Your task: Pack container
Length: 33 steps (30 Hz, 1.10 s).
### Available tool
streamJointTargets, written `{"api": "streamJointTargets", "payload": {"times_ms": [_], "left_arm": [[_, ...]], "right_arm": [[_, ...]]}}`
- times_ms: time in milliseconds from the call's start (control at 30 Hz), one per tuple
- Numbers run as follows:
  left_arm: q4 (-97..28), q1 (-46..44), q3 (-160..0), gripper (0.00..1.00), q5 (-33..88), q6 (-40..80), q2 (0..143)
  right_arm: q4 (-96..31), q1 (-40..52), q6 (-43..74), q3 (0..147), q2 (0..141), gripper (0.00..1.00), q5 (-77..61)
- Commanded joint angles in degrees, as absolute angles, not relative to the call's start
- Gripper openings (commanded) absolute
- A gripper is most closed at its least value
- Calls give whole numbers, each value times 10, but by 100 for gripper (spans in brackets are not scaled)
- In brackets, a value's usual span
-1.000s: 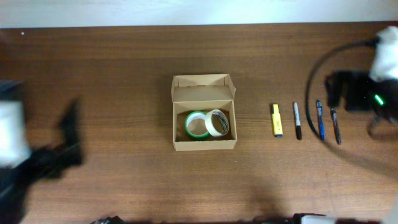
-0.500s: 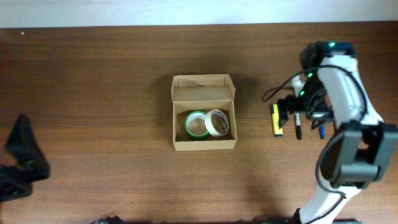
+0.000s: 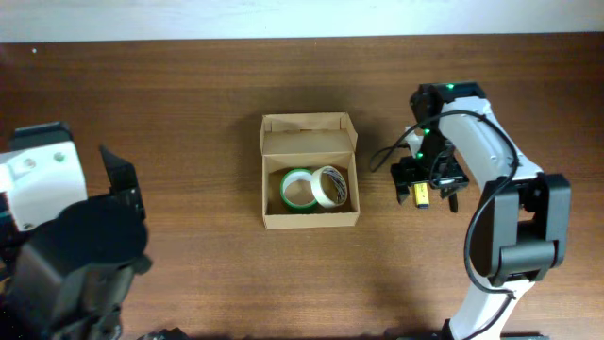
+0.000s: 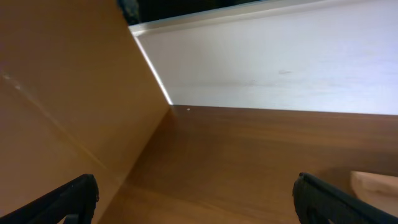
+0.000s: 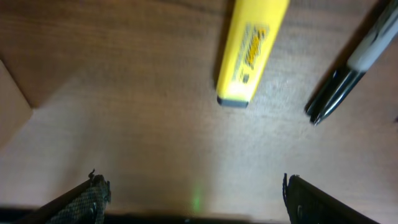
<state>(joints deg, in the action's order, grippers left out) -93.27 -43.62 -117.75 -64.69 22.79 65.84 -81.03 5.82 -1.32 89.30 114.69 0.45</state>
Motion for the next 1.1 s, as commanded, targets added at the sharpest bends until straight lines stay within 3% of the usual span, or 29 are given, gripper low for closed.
{"api": "streamJointTargets", "payload": {"times_ms": [0,267,500,633,800,1067], "left_arm": [[-930,-434,-1170,99,-707,270,660],[-893,-379,-1121,100,-647,278,669],[-712,-264,-973,99,-555,204,671],[-594,-145,-919,100,-392,137,688],[-585,21,-916,100,-155,135,758],[-618,112,-916,100,-3,131,823]], "right_arm": [[-784,73,3,890,1137,90,66],[-735,80,9,890,1135,90,70],[-731,80,9,890,1096,90,78],[-733,80,9,890,1077,91,78],[-737,80,9,890,1071,91,82],[-747,80,20,890,1071,91,77]]}}
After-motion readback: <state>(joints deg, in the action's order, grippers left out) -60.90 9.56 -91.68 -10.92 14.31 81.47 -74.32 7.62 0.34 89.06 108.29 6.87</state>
